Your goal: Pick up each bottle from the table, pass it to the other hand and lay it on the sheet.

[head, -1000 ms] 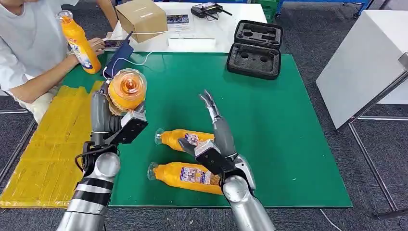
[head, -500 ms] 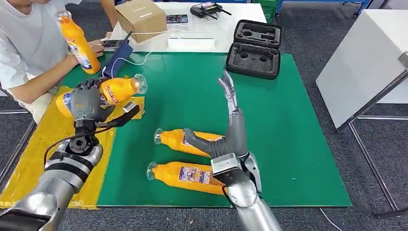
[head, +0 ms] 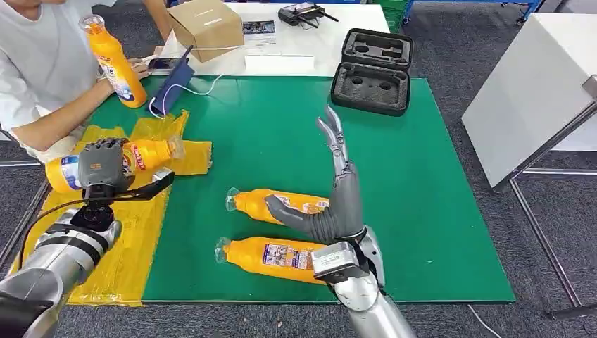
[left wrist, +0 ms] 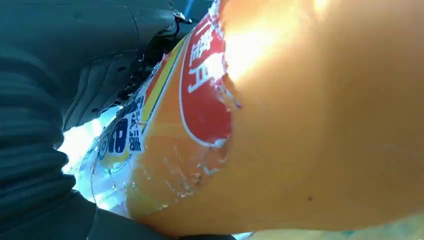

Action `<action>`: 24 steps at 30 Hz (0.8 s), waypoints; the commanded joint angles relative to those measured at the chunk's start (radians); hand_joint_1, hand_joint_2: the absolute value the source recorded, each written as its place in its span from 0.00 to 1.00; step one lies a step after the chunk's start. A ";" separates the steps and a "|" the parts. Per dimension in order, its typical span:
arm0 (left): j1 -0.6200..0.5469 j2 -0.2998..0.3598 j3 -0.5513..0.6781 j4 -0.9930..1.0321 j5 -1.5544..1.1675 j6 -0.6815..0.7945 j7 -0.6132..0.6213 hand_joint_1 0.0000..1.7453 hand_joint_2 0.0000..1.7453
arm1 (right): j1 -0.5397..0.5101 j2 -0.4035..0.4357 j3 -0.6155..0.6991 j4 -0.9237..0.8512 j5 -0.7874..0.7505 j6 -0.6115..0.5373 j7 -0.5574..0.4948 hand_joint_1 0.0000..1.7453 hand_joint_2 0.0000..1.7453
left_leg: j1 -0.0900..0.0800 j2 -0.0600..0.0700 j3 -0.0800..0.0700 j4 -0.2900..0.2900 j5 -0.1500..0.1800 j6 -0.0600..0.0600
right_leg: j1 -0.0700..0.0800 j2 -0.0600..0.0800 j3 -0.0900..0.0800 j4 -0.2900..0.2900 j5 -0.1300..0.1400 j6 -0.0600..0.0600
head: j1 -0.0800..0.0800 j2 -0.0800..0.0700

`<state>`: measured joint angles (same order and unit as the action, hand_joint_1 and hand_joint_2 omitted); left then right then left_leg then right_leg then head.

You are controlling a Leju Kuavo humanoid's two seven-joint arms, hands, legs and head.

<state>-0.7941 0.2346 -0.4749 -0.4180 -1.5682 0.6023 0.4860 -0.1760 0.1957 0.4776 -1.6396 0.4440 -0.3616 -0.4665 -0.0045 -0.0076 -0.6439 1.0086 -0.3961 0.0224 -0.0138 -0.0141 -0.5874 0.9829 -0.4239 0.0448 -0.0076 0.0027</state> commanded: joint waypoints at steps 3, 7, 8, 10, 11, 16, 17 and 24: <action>-0.001 -0.064 0.128 0.119 0.089 -0.051 -0.188 1.00 1.00 | -0.022 -0.044 0.023 0.041 -0.014 0.001 -0.002 0.00 1.00 | 0.001 -0.001 0.005 -0.001 -0.002 -0.001 | 0.001 -0.001 0.006 -0.002 -0.002 -0.001 | 0.000 0.000; 0.020 -0.082 0.161 0.120 0.092 -0.073 -0.214 1.00 1.00 | -0.023 -0.043 0.027 0.045 -0.010 0.008 -0.004 0.00 1.00 | 0.001 -0.001 0.007 -0.001 -0.002 -0.001 | 0.001 -0.001 0.008 -0.002 -0.002 -0.001 | 0.000 0.000; 0.020 -0.082 0.161 0.120 0.092 -0.073 -0.214 1.00 1.00 | -0.023 -0.043 0.027 0.045 -0.010 0.008 -0.004 0.00 1.00 | 0.001 -0.001 0.004 -0.001 -0.002 -0.001 | 0.001 0.000 0.005 -0.002 -0.001 -0.001 | 0.000 0.000; 0.025 -0.083 0.166 0.121 0.090 -0.075 -0.218 1.00 1.00 | -0.026 -0.042 0.028 0.049 -0.009 0.012 -0.002 0.00 1.00 | 0.001 -0.001 0.003 -0.001 -0.001 -0.001 | 0.001 0.000 0.004 -0.002 -0.001 -0.001 | 0.000 0.000; 0.025 -0.083 0.166 0.121 0.090 -0.075 -0.218 1.00 1.00 | -0.026 -0.042 0.028 0.049 -0.009 0.012 -0.002 0.00 1.00 | 0.001 0.000 0.006 0.000 -0.002 -0.002 | 0.001 0.000 0.008 -0.002 -0.002 -0.002 | 0.000 0.000; 0.034 -0.089 0.194 0.130 0.079 -0.090 -0.234 1.00 1.00 | -0.030 -0.040 0.030 0.066 -0.003 0.020 0.002 0.00 1.00 | 0.001 0.000 0.006 0.000 -0.002 -0.002 | 0.001 0.000 0.007 -0.001 -0.002 -0.002 | 0.000 0.000; 0.034 -0.092 0.189 0.135 0.063 -0.113 -0.220 0.81 1.00 | -0.033 -0.038 0.031 0.068 -0.003 0.021 0.003 0.00 1.00 | 0.001 0.000 0.003 -0.001 -0.001 -0.001 | 0.001 0.000 0.004 -0.001 -0.001 -0.001 | 0.000 0.000; 0.042 -0.095 0.199 0.142 0.031 -0.167 -0.213 0.00 1.00 | -0.034 -0.040 0.030 0.074 -0.003 0.034 0.005 0.00 1.00 | 0.001 0.000 0.005 -0.001 -0.002 -0.001 | 0.001 0.001 0.006 -0.002 -0.001 -0.001 | 0.000 0.000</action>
<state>-0.7356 0.1686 -0.3158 -0.3490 -1.5244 0.4661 0.2689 -0.1761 0.1835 0.4913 -1.6285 0.4433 -0.3334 -0.4646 -0.0045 -0.0088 -0.6443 1.0086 -0.3960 0.0223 -0.0137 -0.0151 -0.5871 0.9828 -0.4241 0.0447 -0.0072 0.0027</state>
